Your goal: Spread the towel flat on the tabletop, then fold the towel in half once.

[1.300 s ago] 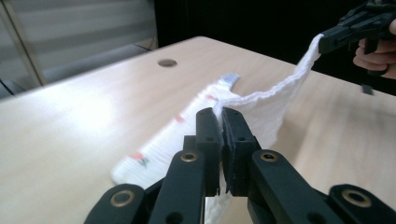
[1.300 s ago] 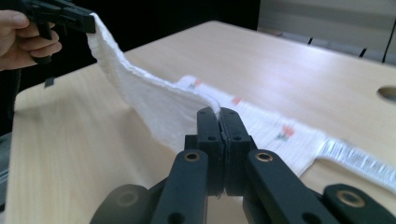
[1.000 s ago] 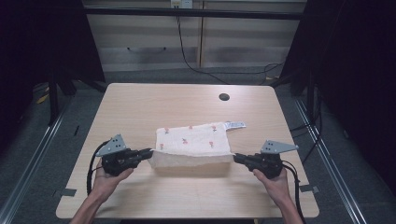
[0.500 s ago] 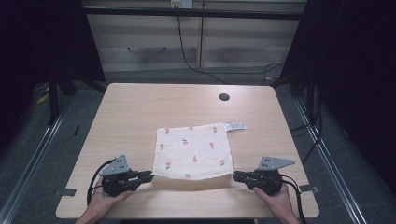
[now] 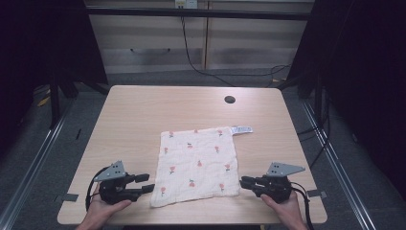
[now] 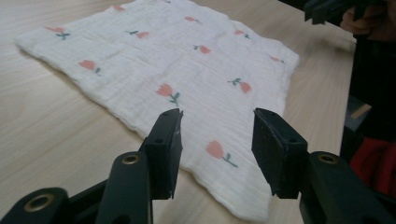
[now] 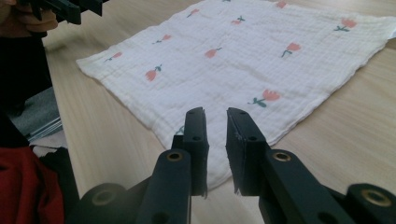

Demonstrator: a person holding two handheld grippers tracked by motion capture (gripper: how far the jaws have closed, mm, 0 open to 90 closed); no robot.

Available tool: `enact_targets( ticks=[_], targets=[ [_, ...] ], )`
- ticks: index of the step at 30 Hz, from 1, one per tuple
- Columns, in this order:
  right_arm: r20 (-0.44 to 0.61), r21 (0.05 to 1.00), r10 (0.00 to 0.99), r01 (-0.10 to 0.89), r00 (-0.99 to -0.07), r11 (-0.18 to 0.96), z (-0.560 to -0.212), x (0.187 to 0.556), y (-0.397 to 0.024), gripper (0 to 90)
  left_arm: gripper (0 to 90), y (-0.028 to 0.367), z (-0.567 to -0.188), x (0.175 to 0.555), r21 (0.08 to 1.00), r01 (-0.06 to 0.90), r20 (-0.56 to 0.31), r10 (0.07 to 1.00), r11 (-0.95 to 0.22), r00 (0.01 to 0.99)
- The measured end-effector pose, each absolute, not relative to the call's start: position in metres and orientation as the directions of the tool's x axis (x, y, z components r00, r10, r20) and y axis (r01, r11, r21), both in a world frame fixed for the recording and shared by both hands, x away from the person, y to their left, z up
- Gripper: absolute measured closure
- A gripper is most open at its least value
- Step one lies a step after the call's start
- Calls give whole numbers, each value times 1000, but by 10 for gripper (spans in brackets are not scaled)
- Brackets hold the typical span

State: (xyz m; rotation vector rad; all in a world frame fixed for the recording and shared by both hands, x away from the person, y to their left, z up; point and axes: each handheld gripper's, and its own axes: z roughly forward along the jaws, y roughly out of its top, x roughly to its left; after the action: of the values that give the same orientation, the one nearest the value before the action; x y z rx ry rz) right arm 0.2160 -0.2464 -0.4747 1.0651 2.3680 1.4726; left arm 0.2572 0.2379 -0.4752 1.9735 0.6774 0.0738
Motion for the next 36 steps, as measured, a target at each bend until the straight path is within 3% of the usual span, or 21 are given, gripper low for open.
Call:
enact_targets(
  ticks=[12, 20, 25, 36],
  targets=[
    [215, 827, 684, 503, -697, 252, -470, 235, -234, 579, 472, 240, -473, 290, 801, 506, -252, 587, -318, 769],
    [182, 830, 695, 488, -695, 270, -463, 258, -222, 563, 456, 224, -465, 322, 808, 512, -246, 622, -292, 743],
    [185, 818, 709, 507, -680, 272, -461, 278, -214, 541, 481, 198, -468, 336, 787, 510, -226, 609, -346, 761],
    [154, 774, 753, 552, -640, 311, -479, 345, -200, 559, 517, 188, -487, 375, 750, 562, -230, 659, -349, 717]
  ],
)
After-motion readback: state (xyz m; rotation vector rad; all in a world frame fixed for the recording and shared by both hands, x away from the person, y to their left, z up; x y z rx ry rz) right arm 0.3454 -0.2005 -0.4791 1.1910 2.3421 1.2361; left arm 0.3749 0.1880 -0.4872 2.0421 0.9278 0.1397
